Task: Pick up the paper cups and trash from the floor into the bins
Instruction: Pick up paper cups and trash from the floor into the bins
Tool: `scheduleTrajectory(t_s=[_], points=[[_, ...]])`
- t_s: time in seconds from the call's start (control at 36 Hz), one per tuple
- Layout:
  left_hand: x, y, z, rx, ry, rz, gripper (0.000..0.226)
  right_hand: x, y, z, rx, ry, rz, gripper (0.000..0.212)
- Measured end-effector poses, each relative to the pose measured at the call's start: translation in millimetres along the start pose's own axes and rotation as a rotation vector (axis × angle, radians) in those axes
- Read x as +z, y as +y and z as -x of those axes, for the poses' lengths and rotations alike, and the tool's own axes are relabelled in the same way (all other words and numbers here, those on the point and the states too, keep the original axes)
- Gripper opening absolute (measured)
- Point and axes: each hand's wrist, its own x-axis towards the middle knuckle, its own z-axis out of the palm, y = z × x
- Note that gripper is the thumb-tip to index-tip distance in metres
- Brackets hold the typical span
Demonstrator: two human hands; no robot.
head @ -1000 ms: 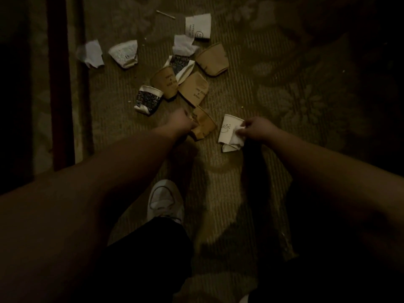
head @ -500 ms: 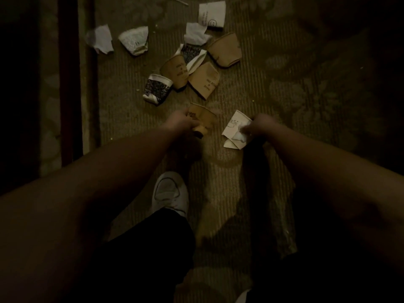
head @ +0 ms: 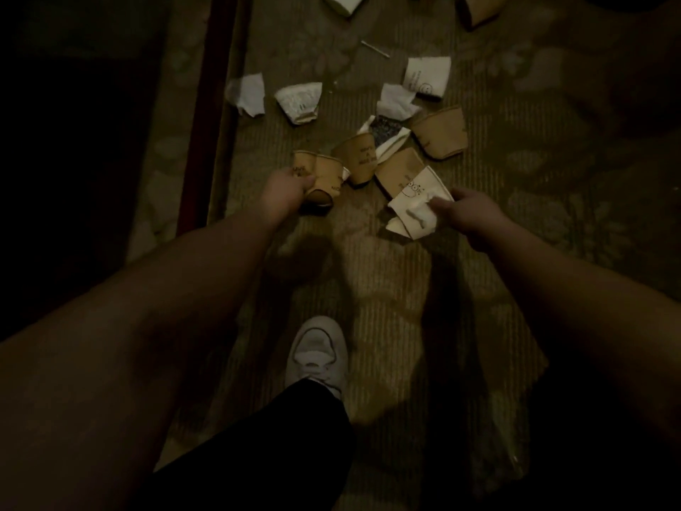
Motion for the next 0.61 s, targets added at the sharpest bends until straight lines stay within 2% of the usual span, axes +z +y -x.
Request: scheduleTrajectory(t_s=[0.08, 0.17, 0.22, 0.28, 0.42, 0.5, 0.61], points=[[-1, 11, -8, -0.07, -0.013, 0.08, 0.03, 5, -9, -7, 0.004, -0.035, 0.012, 0.04], [2, 17, -14, -0.132, -0.057, 0.098, 0.048, 7, -18, -15, 0.003, -0.04, 0.039, 0.042], [4, 19, -18, -0.167, -0.072, 0.071, 0.046, 8, -24, -21, 0.024, -0.046, 0.043, 0.044], [4, 21, -21, -0.178, -0.061, 0.029, 0.032, 10, -33, -27, 0.039, -0.043, 0.053, 0.046], [7, 19, -35, -0.19, -0.118, -0.036, 0.033, 19, -53, -45, 0.009, -0.003, 0.111, 0.051], [12, 21, -34, -0.189, -0.137, -0.039, 0.041, 27, -58, -55, 0.01, 0.014, 0.135, 0.055], [21, 18, -36, -0.205, -0.091, 0.0, 0.042, 38, -59, -65, -0.02, 0.058, 0.178, 0.057]])
